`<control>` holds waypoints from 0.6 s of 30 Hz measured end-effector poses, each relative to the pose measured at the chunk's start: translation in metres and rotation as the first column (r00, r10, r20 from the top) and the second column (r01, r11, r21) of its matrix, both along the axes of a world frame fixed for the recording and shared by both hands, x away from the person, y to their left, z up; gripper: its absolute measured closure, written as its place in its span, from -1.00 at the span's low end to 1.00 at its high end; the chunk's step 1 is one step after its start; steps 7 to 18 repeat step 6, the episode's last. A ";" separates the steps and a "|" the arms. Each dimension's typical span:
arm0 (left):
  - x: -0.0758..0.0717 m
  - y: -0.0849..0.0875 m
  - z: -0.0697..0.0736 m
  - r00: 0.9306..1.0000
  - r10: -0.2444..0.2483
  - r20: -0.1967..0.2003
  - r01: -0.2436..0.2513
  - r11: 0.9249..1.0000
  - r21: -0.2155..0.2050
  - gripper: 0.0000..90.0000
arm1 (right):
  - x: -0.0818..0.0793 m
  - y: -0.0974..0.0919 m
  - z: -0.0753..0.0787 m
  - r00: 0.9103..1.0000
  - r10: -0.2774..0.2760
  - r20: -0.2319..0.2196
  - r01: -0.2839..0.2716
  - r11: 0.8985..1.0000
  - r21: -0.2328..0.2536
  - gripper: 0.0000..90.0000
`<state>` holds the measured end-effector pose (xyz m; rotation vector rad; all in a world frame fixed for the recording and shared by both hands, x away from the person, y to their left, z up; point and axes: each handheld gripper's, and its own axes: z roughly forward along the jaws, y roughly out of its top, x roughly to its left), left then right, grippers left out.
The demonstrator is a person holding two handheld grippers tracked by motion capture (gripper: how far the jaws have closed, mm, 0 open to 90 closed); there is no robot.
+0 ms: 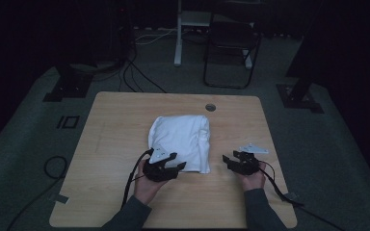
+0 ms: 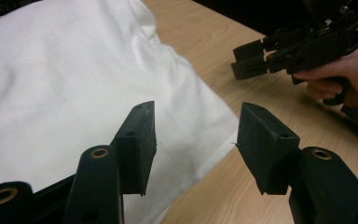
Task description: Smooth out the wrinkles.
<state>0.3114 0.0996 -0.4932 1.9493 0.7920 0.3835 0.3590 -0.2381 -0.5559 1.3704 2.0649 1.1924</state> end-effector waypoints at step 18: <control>-0.001 0.015 0.000 1.000 0.030 -0.007 -0.030 1.000 0.005 0.05 | 0.000 -0.002 -0.002 1.000 -0.005 -0.004 0.005 1.000 -0.010 -0.09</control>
